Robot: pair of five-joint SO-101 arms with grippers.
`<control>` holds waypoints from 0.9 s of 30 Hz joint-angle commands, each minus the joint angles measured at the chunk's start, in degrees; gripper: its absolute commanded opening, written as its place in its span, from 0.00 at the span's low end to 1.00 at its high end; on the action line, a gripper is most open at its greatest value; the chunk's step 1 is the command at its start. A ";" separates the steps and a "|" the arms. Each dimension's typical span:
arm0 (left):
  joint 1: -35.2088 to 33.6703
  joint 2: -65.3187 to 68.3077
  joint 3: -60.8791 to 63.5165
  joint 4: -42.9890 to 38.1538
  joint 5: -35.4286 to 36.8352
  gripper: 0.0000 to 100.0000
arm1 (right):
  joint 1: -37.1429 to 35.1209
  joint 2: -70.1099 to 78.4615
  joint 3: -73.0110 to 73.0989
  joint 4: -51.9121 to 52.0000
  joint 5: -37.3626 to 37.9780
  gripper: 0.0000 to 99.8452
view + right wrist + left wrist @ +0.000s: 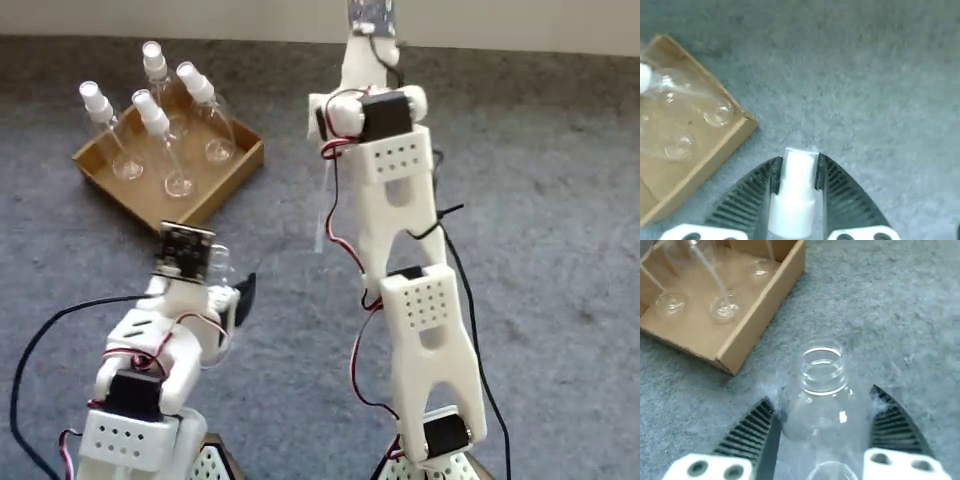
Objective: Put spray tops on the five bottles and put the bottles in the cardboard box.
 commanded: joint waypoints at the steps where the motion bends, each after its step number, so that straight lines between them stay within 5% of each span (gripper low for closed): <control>1: 5.85 -0.75 1.36 -1.41 -6.24 0.11 | 1.27 -9.71 -8.22 1.54 5.63 0.04; 19: 17.80 -0.75 1.89 -1.67 -7.82 0.11 | 5.49 -46.46 -7.69 1.54 5.98 0.04; 27: 19.56 -0.75 6.73 -9.58 -7.82 0.11 | 10.86 -60.44 -7.60 1.54 5.98 0.04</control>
